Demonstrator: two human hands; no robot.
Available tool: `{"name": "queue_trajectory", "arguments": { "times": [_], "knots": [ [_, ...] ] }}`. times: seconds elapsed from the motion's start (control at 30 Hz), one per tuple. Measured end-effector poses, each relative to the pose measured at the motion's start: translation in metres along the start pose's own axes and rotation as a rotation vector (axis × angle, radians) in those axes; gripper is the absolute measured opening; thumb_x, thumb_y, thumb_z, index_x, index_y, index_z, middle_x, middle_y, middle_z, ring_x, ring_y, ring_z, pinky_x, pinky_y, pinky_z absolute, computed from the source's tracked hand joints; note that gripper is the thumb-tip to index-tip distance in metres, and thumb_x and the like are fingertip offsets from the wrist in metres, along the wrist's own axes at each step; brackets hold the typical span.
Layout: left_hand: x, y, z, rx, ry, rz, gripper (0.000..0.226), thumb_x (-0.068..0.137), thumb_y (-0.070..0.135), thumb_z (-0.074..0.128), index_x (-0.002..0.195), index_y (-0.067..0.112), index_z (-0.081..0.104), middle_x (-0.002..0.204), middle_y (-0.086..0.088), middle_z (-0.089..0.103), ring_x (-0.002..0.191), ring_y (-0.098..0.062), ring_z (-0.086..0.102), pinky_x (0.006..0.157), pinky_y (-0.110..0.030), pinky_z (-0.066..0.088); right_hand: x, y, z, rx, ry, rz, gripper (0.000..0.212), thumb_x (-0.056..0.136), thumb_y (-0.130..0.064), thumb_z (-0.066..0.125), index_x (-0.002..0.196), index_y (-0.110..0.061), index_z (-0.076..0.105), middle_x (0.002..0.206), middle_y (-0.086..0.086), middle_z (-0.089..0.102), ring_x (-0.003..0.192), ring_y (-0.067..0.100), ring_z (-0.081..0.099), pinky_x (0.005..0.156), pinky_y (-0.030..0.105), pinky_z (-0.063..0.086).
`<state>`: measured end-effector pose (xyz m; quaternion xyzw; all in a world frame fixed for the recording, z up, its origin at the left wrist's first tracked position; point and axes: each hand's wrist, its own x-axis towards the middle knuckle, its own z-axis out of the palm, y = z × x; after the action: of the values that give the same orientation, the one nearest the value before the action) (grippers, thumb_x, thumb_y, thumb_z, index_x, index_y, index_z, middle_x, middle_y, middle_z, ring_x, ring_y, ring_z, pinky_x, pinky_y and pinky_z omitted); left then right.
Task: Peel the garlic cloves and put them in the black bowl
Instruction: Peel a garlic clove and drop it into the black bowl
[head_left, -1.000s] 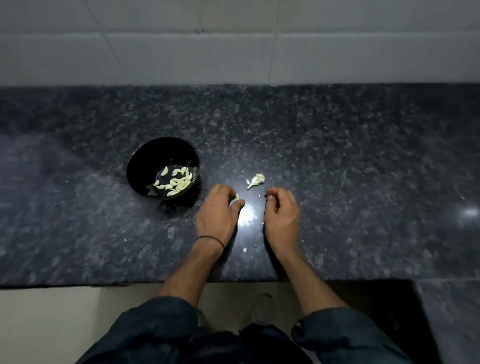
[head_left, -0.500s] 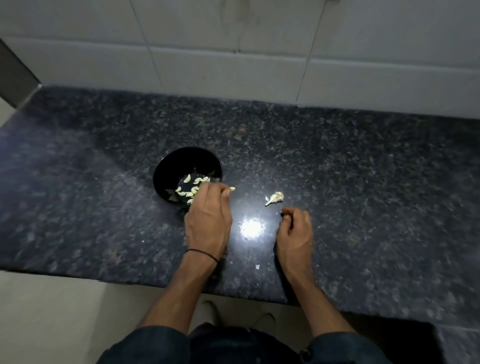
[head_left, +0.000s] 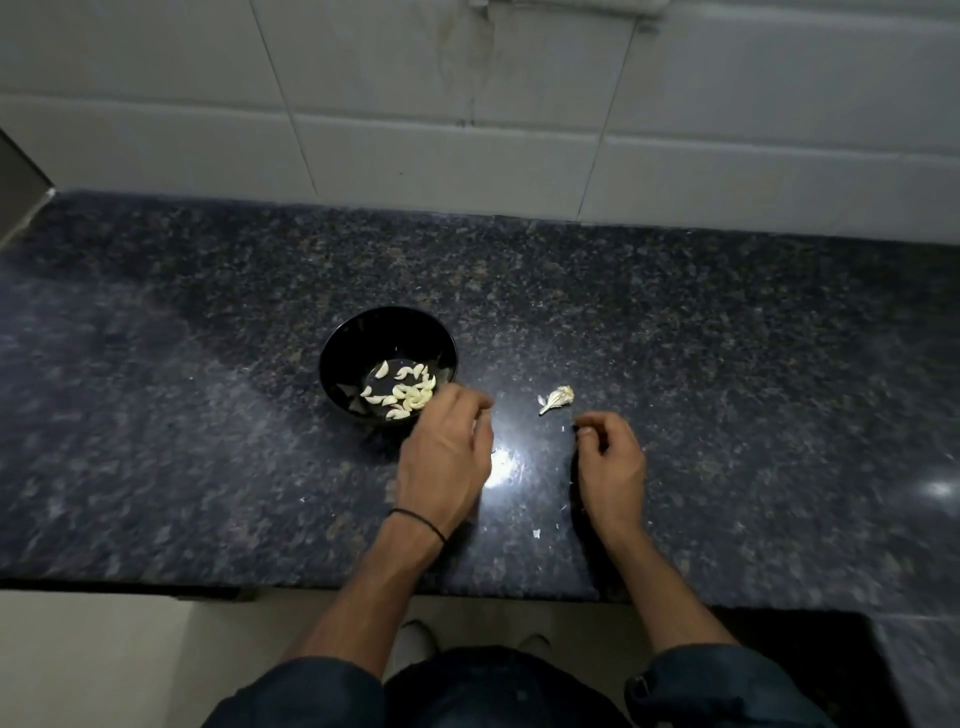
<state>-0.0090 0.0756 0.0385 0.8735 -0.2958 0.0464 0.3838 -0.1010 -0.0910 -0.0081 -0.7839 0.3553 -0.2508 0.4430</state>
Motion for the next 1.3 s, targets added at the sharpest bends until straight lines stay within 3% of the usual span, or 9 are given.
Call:
{"name": "queue_trajectory", "arguments": {
  "times": [0.1, 0.2, 0.27, 0.33, 0.43, 0.6, 0.77, 1.1, 1.3],
  "knots": [
    [-0.004, -0.004, 0.022, 0.015, -0.238, -0.019, 0.020, 0.097, 0.022, 0.056, 0.115, 0.017, 0.064, 0.113, 0.001, 0.057, 0.100, -0.019, 0.060, 0.084, -0.039, 0.052, 0.010, -0.004, 0.000, 0.024, 0.030, 0.055, 0.018, 0.097, -0.007, 0.054, 0.101, -0.018, 0.067, 0.103, 0.002, 0.067, 0.095, 0.017, 0.062, 0.087, 0.029, 0.049],
    [-0.003, -0.009, 0.029, 0.048, -0.310, -0.039, 0.018, 0.097, 0.023, 0.055, 0.111, 0.017, 0.065, 0.112, 0.002, 0.055, 0.101, -0.018, 0.057, 0.082, -0.032, 0.048, 0.022, -0.018, -0.001, -0.055, 0.002, -0.033, 0.019, 0.098, -0.007, 0.054, 0.111, -0.013, 0.066, 0.109, 0.001, 0.060, 0.096, 0.015, 0.060, 0.087, 0.015, 0.044],
    [-0.002, -0.010, 0.030, 0.047, -0.307, -0.041, 0.017, 0.096, 0.020, 0.056, 0.109, 0.017, 0.065, 0.111, 0.003, 0.054, 0.099, -0.018, 0.057, 0.082, -0.031, 0.048, 0.032, -0.025, 0.001, -0.100, -0.068, -0.084, 0.026, 0.098, -0.006, 0.055, 0.122, -0.009, 0.064, 0.116, 0.002, 0.054, 0.102, 0.013, 0.058, 0.090, 0.006, 0.037],
    [-0.002, -0.010, 0.030, 0.046, -0.296, -0.041, 0.016, 0.096, 0.017, 0.055, 0.108, 0.017, 0.066, 0.110, 0.002, 0.055, 0.097, -0.018, 0.058, 0.082, -0.033, 0.049, 0.042, -0.026, 0.005, -0.156, -0.184, -0.089, 0.032, 0.099, -0.011, 0.055, 0.130, -0.010, 0.061, 0.123, 0.003, 0.050, 0.108, 0.013, 0.055, 0.097, 0.015, 0.039],
    [-0.001, -0.009, 0.030, 0.050, -0.297, -0.043, 0.017, 0.096, 0.016, 0.054, 0.107, 0.016, 0.067, 0.110, 0.001, 0.057, 0.095, -0.020, 0.060, 0.080, -0.037, 0.052, 0.048, -0.022, 0.008, -0.295, -0.287, -0.141, 0.021, 0.098, -0.012, 0.059, 0.117, -0.011, 0.067, 0.118, 0.003, 0.050, 0.104, 0.016, 0.053, 0.093, 0.023, 0.040],
    [0.002, -0.009, 0.029, 0.015, -0.248, -0.067, 0.018, 0.096, 0.021, 0.058, 0.109, 0.018, 0.068, 0.108, -0.002, 0.065, 0.097, -0.022, 0.063, 0.085, -0.038, 0.052, 0.042, -0.018, 0.001, -0.181, -0.259, -0.149, 0.011, 0.088, -0.004, 0.066, 0.096, -0.012, 0.070, 0.098, 0.002, 0.055, 0.089, 0.013, 0.055, 0.075, 0.009, 0.036],
    [0.013, 0.009, 0.030, -0.158, -0.176, -0.081, 0.015, 0.095, 0.021, 0.063, 0.108, 0.017, 0.071, 0.104, 0.003, 0.067, 0.088, -0.013, 0.061, 0.083, -0.028, 0.049, 0.025, -0.025, -0.013, -0.063, -0.246, -0.165, 0.019, 0.089, -0.006, 0.067, 0.106, -0.015, 0.070, 0.102, -0.007, 0.059, 0.090, -0.002, 0.057, 0.079, 0.004, 0.039],
    [0.020, 0.034, 0.030, -0.292, -0.197, -0.103, 0.009, 0.088, 0.016, 0.072, 0.095, 0.018, 0.077, 0.091, 0.008, 0.068, 0.081, -0.005, 0.059, 0.076, -0.020, 0.046, 0.004, -0.044, -0.029, 0.045, -0.263, -0.178, 0.011, 0.089, -0.016, 0.072, 0.097, -0.020, 0.067, 0.093, -0.008, 0.065, 0.083, 0.010, 0.063, 0.075, 0.030, 0.054],
    [0.016, 0.036, 0.028, -0.131, -0.114, -0.028, 0.009, 0.085, 0.015, 0.073, 0.090, 0.020, 0.078, 0.088, 0.005, 0.072, 0.085, -0.015, 0.060, 0.079, -0.027, 0.046, -0.005, -0.053, -0.029, 0.081, -0.239, -0.082, 0.010, 0.085, -0.018, 0.078, 0.085, -0.021, 0.068, 0.083, -0.007, 0.069, 0.076, 0.009, 0.065, 0.069, 0.027, 0.055]
  ]
}}
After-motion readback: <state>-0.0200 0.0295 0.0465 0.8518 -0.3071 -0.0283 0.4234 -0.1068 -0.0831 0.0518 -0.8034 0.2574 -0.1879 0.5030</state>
